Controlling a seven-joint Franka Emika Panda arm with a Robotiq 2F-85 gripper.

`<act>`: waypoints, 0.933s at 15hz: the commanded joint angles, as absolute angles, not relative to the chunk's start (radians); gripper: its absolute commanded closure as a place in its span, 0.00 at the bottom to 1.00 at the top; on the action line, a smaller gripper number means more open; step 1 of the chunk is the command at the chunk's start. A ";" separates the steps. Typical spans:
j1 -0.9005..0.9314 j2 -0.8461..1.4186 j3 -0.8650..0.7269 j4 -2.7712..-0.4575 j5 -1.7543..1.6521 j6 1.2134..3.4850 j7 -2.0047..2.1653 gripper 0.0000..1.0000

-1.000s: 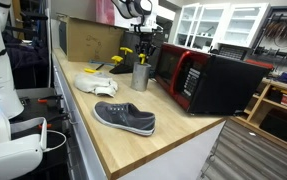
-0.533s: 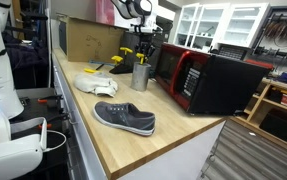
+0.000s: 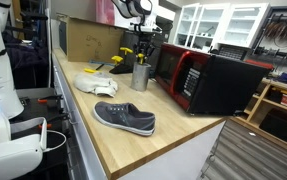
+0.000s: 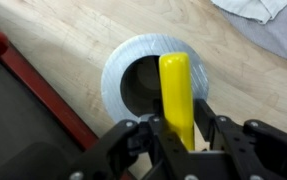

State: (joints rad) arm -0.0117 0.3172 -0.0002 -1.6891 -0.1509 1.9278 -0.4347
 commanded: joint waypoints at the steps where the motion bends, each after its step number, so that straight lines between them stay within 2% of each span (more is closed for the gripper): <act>1: -0.026 0.285 0.012 -1.708 -0.153 1.883 -0.467 0.93; 2: -0.027 0.286 0.012 -1.706 -0.153 1.879 -0.471 1.00; 4: -0.028 0.286 0.013 -1.705 -0.153 1.881 -0.471 0.95; 14: -0.047 0.215 0.022 -1.726 -0.150 1.943 -0.623 0.95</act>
State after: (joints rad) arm -0.0248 0.2969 0.0055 -1.6895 -0.1508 1.9225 -0.5508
